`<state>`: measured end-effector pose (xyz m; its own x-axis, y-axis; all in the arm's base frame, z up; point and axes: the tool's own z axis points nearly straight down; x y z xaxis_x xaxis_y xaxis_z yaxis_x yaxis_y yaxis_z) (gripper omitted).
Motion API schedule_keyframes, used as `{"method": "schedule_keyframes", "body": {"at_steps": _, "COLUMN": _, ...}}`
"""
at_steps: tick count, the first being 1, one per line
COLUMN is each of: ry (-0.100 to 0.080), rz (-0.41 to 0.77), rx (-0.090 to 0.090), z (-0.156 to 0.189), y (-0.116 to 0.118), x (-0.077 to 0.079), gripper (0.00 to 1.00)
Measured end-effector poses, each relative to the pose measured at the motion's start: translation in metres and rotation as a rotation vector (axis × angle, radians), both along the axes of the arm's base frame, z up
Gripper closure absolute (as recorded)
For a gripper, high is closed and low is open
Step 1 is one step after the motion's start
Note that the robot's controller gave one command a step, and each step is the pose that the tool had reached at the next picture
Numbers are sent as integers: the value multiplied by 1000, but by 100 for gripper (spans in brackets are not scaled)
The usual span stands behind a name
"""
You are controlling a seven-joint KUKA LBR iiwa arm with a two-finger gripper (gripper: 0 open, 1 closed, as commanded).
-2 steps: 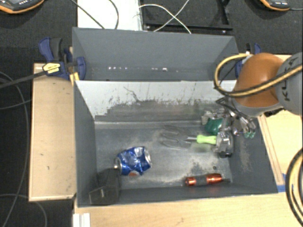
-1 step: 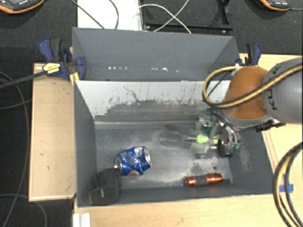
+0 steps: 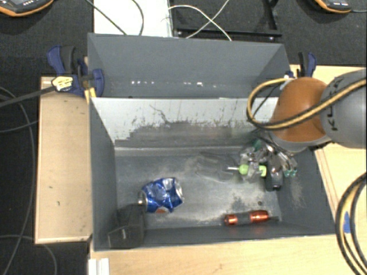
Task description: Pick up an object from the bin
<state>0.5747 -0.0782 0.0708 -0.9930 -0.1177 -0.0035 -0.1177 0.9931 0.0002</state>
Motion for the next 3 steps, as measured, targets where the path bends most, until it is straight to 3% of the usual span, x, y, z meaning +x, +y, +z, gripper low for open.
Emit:
{"method": "schedule_keyframes", "body": {"at_steps": 2, "ry": 3, "rz": 0, "rx": 0, "z": 3, "y": 0, "x": -1, "gripper": 100}}
{"method": "schedule_keyframes", "body": {"at_steps": 3, "ry": 2, "rz": -1, "rx": 1, "z": 23, "y": 0, "x": -1, "gripper": 100}}
